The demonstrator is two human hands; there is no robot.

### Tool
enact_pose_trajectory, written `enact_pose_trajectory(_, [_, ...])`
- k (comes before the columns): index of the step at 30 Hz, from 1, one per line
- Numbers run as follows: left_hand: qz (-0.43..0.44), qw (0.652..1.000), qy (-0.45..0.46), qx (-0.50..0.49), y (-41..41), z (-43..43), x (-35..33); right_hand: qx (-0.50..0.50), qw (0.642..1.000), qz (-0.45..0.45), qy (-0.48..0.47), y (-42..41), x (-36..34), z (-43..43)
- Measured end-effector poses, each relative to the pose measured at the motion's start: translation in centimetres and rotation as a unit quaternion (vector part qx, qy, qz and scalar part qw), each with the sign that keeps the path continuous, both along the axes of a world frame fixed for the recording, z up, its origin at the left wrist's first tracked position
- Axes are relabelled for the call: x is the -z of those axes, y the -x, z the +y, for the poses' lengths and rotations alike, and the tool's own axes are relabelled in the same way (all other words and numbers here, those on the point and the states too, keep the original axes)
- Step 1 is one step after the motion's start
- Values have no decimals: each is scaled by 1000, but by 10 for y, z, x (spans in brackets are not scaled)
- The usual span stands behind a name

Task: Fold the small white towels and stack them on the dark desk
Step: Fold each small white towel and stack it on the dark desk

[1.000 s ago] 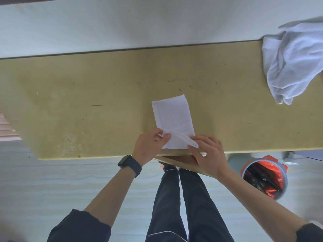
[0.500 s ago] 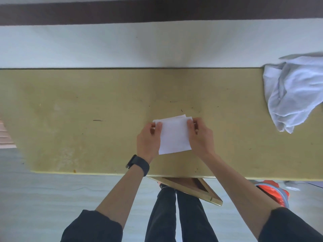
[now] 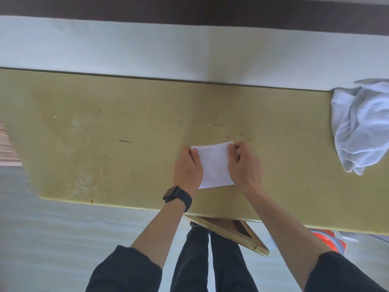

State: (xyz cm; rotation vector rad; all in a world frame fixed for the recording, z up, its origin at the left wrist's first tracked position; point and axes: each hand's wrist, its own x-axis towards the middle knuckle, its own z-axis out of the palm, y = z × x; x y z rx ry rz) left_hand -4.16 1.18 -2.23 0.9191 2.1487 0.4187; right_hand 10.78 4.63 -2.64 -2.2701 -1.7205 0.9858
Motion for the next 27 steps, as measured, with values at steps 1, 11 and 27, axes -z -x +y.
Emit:
enact_pose_trajectory(1, [8, 1000, 1, 4, 0, 0, 0, -2, 1000, -13, 2, 1, -1, 2])
enact_pose_trajectory(11, [161, 978, 49, 124, 4, 3, -4, -45, 993, -106, 20, 3, -5, 13])
enact_pose_trajectory(27, [208, 905, -93, 361, 20, -35, 40, -237, 961, -120, -79, -17, 34, -39])
